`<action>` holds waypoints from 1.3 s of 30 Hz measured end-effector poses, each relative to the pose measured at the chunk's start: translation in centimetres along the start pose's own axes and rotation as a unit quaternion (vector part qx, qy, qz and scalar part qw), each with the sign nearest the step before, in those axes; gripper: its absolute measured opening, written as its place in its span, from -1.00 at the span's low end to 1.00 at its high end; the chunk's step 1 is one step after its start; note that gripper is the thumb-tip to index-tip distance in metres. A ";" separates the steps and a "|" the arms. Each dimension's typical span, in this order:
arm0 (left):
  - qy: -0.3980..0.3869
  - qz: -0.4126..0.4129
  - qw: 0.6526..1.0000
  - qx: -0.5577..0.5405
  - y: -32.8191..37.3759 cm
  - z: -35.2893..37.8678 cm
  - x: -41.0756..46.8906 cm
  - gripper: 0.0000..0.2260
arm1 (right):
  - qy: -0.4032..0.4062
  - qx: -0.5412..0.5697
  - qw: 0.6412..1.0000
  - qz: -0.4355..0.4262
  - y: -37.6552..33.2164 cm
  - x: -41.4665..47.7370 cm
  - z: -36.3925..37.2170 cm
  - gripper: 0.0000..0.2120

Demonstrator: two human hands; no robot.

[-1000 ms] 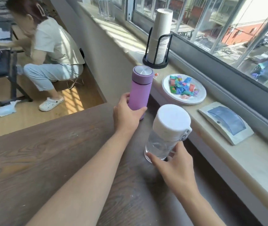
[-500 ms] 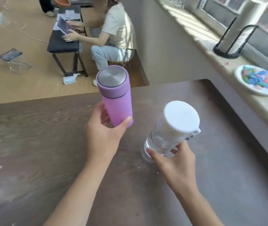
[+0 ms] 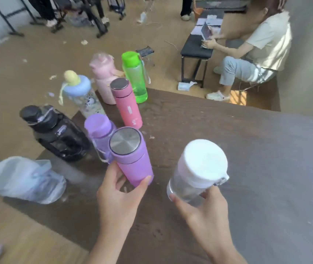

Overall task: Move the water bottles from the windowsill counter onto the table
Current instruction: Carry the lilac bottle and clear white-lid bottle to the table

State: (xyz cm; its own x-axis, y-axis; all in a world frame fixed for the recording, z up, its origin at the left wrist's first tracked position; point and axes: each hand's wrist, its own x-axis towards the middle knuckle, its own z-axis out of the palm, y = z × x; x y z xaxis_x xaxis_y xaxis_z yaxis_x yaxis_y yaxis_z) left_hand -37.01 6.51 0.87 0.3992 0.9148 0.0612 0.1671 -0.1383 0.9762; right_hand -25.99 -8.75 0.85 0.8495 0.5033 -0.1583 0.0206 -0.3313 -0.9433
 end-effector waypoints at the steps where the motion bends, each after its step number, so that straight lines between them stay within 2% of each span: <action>1: 0.016 -0.004 1.000 0.000 -0.7 -1.4 0.0 -0.49 | -0.013 -0.004 1.000 -0.006 -0.1 -0.4 1.4 -0.52; 8: 0.094 -0.025 0.995 0.007 -4.6 -8.8 -1.0 -0.47 | -0.075 -0.018 0.997 -0.023 0.3 -3.2 8.7 -0.41; 14: 0.097 -0.034 0.995 0.001 -6.5 -11.5 -1.9 -0.49 | -0.107 -0.059 0.992 -0.029 1.1 -5.1 11.5 -0.50; 22: 0.098 -0.031 0.994 -0.033 -7.3 -11.8 -1.8 -0.48 | -0.114 -0.098 0.987 -0.061 2.3 -6.1 11.9 -0.40; 29: 0.092 -0.030 0.995 -0.039 -7.2 -11.8 -2.1 -0.46 | -0.071 -0.082 0.990 -0.093 2.7 -6.9 11.4 -0.35; 33: 0.096 -0.035 0.994 -0.040 -7.1 -11.6 -2.1 -0.38 | -0.059 -0.098 0.984 -0.140 3.0 -7.3 11.3 -0.13; 35: 0.095 -0.035 0.994 -0.038 -7.1 -11.5 -2.1 -0.32 | -0.061 -0.109 0.979 -0.161 3.3 -7.5 11.3 -0.14; 39: 0.084 -0.044 0.995 -0.038 -7.2 -11.5 -2.3 -0.33 | -0.066 -0.117 0.976 -0.173 3.6 -7.6 11.3 -0.24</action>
State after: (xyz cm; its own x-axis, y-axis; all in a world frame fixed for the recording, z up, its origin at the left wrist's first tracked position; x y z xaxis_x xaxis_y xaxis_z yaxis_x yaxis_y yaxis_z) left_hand -49.53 9.74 -3.95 0.2285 0.9735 0.0017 0.1237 -0.0308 0.9918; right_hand -38.34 -4.74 -4.60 0.6948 0.7112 0.1071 0.4268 -0.2879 -0.8573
